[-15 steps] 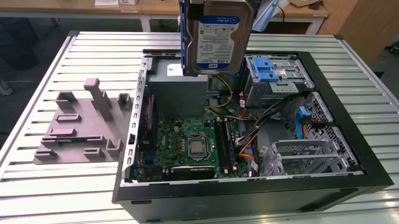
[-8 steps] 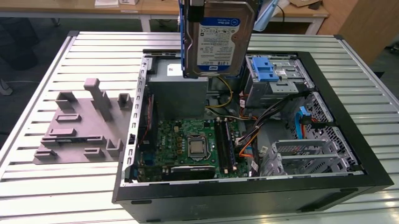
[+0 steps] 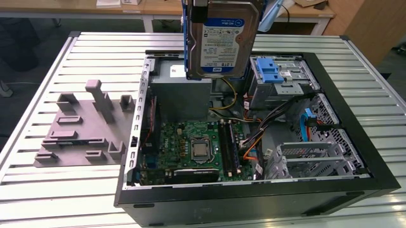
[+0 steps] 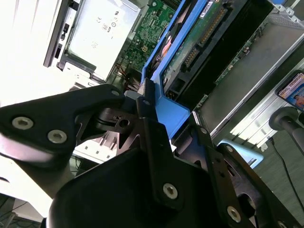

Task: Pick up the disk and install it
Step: 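Insert the disk into the insertion slot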

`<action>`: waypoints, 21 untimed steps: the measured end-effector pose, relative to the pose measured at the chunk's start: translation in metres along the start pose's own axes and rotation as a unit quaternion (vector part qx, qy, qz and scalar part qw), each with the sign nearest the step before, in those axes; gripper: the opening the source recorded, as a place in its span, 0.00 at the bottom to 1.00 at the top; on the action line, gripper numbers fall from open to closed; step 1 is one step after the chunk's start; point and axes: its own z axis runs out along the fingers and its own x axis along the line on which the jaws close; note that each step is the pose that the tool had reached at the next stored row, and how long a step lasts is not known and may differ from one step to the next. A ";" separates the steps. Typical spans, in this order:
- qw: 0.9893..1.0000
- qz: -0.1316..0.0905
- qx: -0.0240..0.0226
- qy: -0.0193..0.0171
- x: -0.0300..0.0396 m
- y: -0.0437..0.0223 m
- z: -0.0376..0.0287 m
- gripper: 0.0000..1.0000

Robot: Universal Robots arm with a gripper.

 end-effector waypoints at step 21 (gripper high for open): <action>1.000 0.007 0.000 0.000 0.0151 -0.0083 0.0001 0.36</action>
